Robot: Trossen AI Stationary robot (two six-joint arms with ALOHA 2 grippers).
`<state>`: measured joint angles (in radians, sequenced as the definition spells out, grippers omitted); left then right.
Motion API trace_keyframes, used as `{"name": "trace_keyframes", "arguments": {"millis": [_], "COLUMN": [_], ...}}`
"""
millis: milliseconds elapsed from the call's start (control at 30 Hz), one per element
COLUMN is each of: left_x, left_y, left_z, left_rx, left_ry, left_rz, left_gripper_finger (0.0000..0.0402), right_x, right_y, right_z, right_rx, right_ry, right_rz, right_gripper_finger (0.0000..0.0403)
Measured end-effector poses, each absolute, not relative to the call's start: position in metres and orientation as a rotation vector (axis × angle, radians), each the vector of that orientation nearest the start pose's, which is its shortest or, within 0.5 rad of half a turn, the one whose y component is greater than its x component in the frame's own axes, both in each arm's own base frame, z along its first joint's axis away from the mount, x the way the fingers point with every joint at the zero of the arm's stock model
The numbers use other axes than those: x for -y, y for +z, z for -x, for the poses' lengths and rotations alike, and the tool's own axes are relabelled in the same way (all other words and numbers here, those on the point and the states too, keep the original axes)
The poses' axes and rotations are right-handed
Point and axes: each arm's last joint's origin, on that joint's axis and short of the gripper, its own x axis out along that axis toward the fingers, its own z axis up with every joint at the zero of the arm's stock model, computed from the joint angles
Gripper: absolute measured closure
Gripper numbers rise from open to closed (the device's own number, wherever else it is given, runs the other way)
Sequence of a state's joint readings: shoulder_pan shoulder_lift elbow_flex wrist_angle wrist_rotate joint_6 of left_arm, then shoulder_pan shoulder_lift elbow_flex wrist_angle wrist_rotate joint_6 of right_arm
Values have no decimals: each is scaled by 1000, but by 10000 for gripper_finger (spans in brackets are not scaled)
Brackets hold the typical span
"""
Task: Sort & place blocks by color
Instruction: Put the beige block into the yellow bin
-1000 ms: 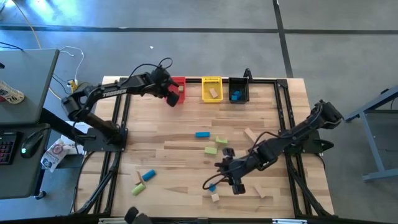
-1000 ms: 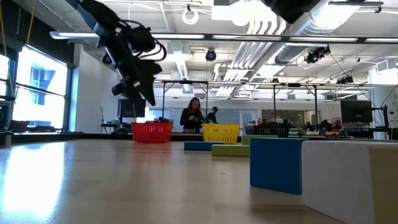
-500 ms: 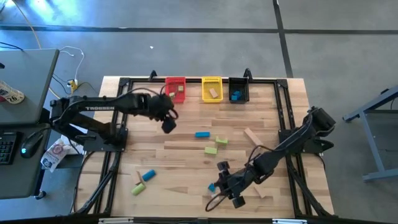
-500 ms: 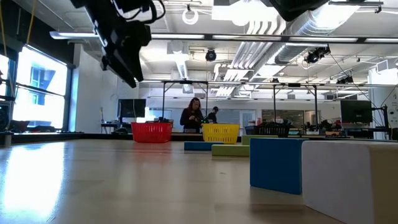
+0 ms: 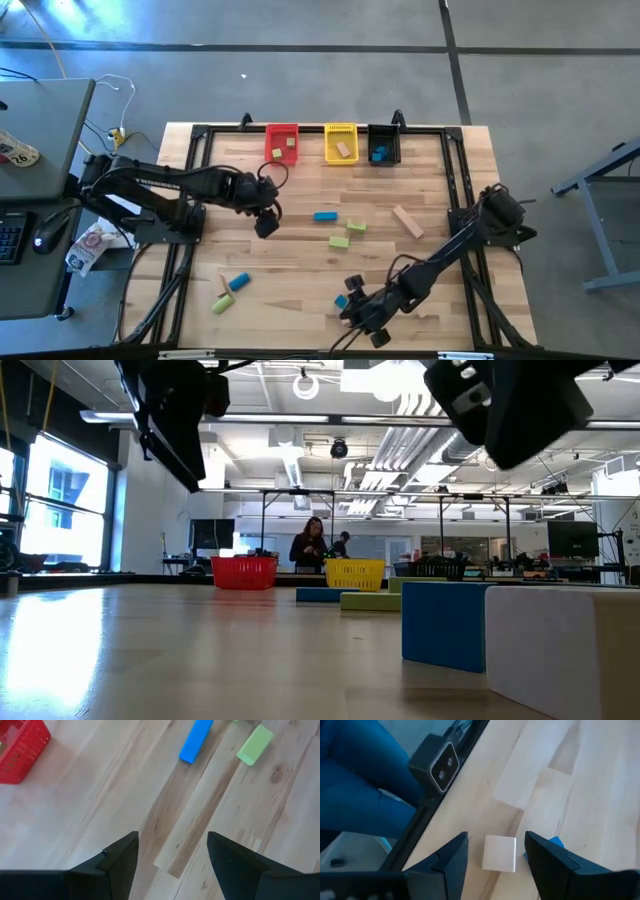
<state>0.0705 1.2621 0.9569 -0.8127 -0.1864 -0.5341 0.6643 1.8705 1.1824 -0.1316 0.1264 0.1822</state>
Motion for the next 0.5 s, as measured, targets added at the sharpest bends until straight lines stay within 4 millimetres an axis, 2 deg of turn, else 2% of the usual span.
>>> {"name": "trace_keyframes", "arguments": {"millis": [500], "left_x": [-18], "left_y": [252], "left_z": [-233], "left_rx": [-1023], "left_ry": [520], "left_rz": [404], "left_gripper_finger": [181], "right_x": [-241], "right_y": [141], "right_z": [-315], "right_rx": [-897], "right_ry": [395], "right_rz": [140], "right_gripper_finger": [221]}}
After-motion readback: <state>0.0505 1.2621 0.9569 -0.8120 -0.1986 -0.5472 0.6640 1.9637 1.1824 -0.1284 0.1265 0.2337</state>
